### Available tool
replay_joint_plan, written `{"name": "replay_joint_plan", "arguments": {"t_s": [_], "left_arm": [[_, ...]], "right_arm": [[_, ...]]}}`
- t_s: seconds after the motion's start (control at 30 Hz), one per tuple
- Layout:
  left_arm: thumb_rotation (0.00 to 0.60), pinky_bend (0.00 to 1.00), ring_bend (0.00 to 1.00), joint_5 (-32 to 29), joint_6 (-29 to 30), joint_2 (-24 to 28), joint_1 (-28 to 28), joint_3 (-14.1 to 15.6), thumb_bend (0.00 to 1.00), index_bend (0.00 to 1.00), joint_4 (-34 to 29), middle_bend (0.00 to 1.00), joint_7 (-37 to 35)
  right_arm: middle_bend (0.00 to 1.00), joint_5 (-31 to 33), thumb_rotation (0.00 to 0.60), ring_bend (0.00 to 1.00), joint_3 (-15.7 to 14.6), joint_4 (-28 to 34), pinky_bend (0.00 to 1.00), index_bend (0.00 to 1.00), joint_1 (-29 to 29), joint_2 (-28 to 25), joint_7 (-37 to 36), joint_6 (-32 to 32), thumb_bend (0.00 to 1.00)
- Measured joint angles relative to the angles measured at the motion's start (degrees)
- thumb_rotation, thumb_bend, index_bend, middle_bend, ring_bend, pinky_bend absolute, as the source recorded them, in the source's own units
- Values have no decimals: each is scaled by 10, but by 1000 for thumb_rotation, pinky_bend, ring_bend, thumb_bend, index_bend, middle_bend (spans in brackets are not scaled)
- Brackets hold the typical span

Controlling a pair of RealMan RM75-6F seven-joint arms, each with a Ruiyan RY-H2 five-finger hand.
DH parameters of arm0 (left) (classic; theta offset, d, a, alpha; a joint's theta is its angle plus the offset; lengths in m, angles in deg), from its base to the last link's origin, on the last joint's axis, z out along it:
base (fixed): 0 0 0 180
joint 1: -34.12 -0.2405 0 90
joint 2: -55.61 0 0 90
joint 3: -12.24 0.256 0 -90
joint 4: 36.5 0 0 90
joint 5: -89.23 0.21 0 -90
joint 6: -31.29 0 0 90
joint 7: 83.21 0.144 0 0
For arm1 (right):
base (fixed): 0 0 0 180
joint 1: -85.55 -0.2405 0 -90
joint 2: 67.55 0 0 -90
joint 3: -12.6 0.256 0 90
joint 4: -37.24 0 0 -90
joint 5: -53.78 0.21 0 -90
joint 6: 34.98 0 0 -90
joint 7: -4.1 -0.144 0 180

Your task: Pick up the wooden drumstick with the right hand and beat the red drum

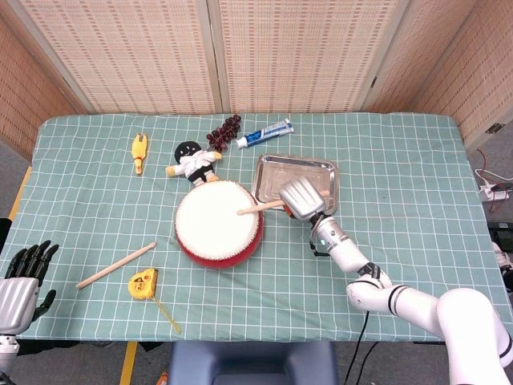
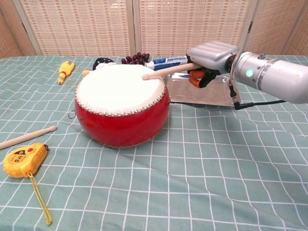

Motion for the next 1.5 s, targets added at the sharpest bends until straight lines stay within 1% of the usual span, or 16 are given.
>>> {"name": "replay_joint_plan", "arguments": {"t_s": [0.1,0.17,0.27,0.4,0.47,0.63,0.77,0.83,0.9,0.93,1.03,1.1,1.17,1.33,1.4,1.5], "left_arm": [[600,0,0,-3,2,2,-2,0,315,0,0,0,-1],[600,0,0,-4,2,2,-3,0,315,0,1,0,-1],[600,0,0,-3,3,3,-3,0,315,0,1,0,-2],[600,0,0,-1,2,2,-2,0,315,0,0,0,-2],[600,0,0,0,1,2,-1,0,314,0,0,0,-1],[600,0,0,2,-1,1,1,1,315,0,-3,0,3],[600,0,0,-2,-2,2,0,0,315,0,-7,0,8],[600,0,0,-5,-4,3,0,0,315,0,-9,0,10],[600,0,0,-7,-6,4,0,0,314,0,-11,0,12],[600,0,0,-9,-7,5,0,0,314,0,-11,0,13],[600,0,0,-12,-10,5,0,-1,315,0,-12,0,15],[600,0,0,-14,-11,6,0,-1,315,0,-13,0,16],[600,0,0,-16,-13,6,0,-1,315,0,-12,0,16],[600,0,0,-19,-16,5,1,-2,315,0,-11,0,15],[600,0,0,-20,-17,5,1,-2,315,0,-10,0,15],[600,0,0,-20,-18,4,2,-2,315,0,-10,0,15]], "right_arm": [[1000,2,600,1000,0,0,1000,1000,0,3,39,4,544],[1000,3,600,1000,5,2,1000,1000,2,5,38,11,544],[1000,3,600,1000,20,8,1000,1000,6,7,-8,29,544],[1000,8,600,1000,44,11,1000,1000,14,0,-111,46,544],[1000,20,600,1000,56,9,1000,1000,19,-5,-139,44,544],[1000,61,600,998,63,-21,1000,1000,22,-8,-148,0,514],[989,80,600,940,63,-73,999,1000,14,6,-151,-41,466],[956,86,600,894,64,-107,970,1000,4,19,-157,-67,438],[909,91,600,839,65,-142,899,998,-8,35,-165,-91,414],[877,92,600,799,66,-158,849,986,-13,42,-170,-100,404],[805,95,600,720,72,-209,762,928,-32,68,-189,-125,383],[736,95,600,654,75,-244,700,856,-44,85,-206,-142,367],[684,95,600,609,77,-272,664,798,-54,100,-219,-156,354],[520,88,600,432,80,-332,543,611,-72,131,-260,-191,315],[480,83,600,389,81,-347,513,555,-76,138,-276,-201,307],[450,76,600,350,80,-363,488,516,-80,144,-293,-212,304]]}}
